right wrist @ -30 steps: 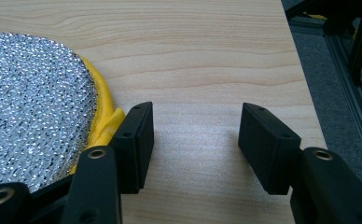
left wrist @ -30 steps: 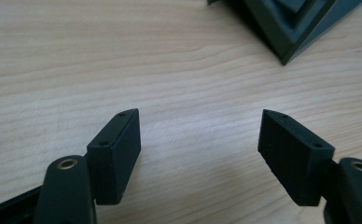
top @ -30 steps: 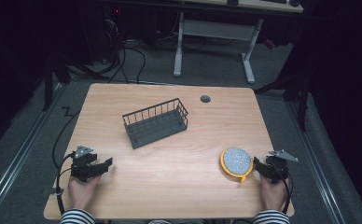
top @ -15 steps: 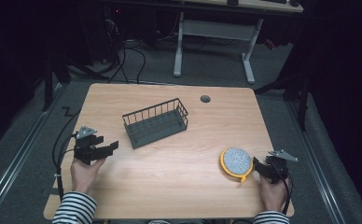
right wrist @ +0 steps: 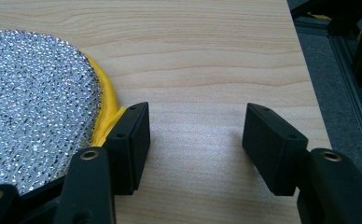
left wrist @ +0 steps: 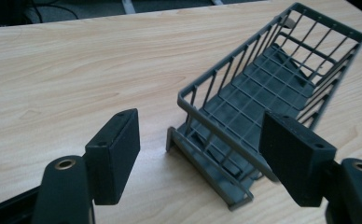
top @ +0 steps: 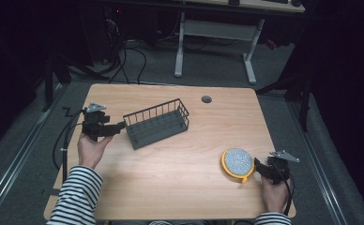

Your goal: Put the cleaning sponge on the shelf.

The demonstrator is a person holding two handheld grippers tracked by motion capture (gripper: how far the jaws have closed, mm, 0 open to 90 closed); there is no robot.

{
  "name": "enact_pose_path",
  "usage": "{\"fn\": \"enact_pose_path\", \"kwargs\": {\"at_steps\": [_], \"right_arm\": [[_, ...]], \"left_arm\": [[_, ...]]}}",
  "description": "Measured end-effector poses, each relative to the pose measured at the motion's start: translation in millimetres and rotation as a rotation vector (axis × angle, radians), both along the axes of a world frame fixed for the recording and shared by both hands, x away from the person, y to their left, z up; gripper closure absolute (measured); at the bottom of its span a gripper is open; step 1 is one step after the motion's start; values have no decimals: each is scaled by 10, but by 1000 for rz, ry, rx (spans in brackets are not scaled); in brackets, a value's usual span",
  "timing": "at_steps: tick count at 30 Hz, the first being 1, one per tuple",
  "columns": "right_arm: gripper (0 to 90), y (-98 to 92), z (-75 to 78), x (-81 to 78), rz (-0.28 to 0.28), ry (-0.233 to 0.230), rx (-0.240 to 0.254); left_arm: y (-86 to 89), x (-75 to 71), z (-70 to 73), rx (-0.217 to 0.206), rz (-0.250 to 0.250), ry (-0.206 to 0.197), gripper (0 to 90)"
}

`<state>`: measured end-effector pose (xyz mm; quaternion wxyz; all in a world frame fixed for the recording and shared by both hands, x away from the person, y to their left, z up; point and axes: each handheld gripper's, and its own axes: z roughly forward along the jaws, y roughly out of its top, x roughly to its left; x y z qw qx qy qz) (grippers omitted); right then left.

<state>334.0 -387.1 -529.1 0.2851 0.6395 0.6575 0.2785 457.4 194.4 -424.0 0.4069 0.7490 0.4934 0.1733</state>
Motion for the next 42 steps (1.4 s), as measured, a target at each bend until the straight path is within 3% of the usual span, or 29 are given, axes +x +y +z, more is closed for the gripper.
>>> {"fn": "enact_pose_path", "kwargs": {"at_steps": [3, 6, 10, 19, 23, 29, 35, 42], "right_arm": [[417, 1, 0, 0, 1, 0, 0], [417, 1, 0, 0, 1, 0, 0], [417, 1, 0, 0, 2, 0, 0], [416, 1, 0, 0, 2, 0, -1], [414, 0, -1, 0, 4, -1, -2], [412, 0, -1, -1, 5, -1, -3], [411, 1, -1, -2, 7, 0, -2], [406, 4, -1, -3, 8, 0, -1]], "left_arm": [[-37, 114, -3, 8, 0, 17, 307], [-43, 207, -45, -28, 8, 25, 321], [-56, 288, -153, -6, 15, 53, 328], [-72, 355, -223, -17, 11, 61, 332], [-102, 367, -233, -37, 9, 45, 337], [-142, 422, -302, -38, 22, 66, 356], [-165, 456, -363, -21, 23, 87, 427], [-200, 457, -380, -34, 17, 86, 499]]}}
